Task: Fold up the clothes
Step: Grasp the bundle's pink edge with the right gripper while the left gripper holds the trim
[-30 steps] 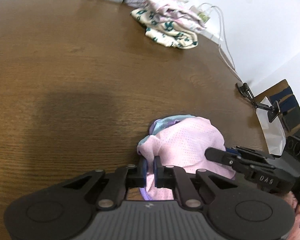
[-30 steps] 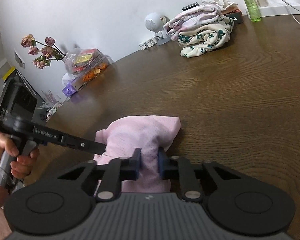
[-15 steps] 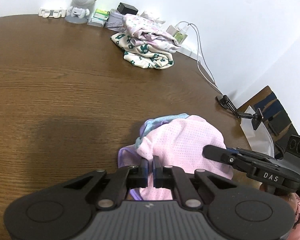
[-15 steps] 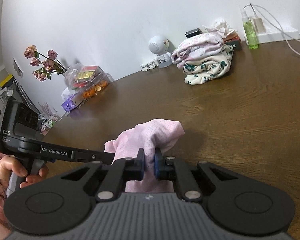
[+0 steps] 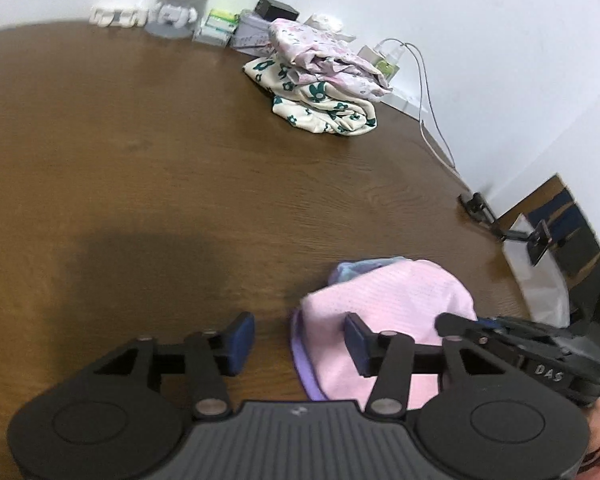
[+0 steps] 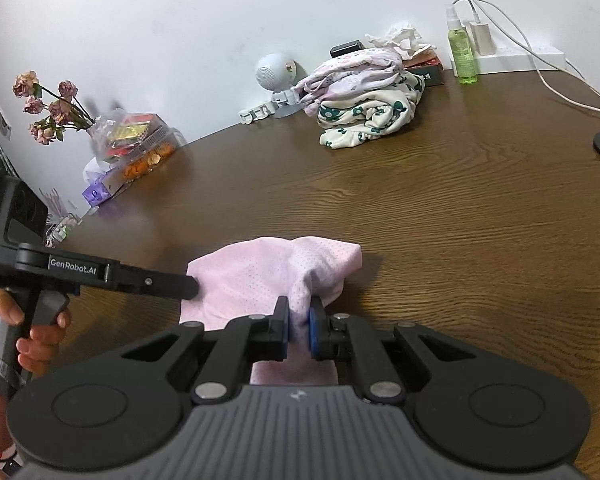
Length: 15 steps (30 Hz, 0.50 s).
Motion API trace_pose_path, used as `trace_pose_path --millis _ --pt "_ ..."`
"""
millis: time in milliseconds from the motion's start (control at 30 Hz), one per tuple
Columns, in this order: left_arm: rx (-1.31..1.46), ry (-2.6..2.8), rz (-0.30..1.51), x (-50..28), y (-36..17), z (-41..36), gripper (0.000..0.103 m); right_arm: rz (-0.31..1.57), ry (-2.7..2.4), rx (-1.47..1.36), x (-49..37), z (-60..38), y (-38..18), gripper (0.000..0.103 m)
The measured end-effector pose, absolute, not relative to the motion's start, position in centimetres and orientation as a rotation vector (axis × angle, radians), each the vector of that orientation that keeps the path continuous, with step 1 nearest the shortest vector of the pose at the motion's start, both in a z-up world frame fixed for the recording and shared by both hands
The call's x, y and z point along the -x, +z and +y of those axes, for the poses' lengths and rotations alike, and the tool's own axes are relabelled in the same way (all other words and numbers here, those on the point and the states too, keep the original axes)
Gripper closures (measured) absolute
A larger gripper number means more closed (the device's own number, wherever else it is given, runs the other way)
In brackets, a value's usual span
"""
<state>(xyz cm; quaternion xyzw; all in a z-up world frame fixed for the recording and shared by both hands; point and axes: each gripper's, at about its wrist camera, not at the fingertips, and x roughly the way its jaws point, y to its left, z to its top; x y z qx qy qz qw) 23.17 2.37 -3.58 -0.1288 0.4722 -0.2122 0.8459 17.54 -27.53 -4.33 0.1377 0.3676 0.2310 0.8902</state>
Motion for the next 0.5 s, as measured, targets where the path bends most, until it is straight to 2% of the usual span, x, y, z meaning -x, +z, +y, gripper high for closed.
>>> trace_pose_path --millis 100,167,233,500 --pt "0.272 -0.506 1.008 -23.8 -3.8 1.9 0.058 0.764 0.485 -0.292 -17.6 -27.7 -4.6 0.094" --pt "0.257 -0.532 1.025 -24.0 -3.8 1.2 0.066 0.765 0.487 -0.301 -17.7 -27.8 -4.8 0.094" --pt "0.244 -0.544 1.053 -24.0 -3.9 0.7 0.096 0.767 0.488 -0.307 -17.8 -27.9 -5.0 0.094" --pt "0.202 -0.536 1.012 -23.0 -2.3 -0.2 0.1 0.762 0.495 -0.33 -17.8 -28.2 -5.1 0.094"
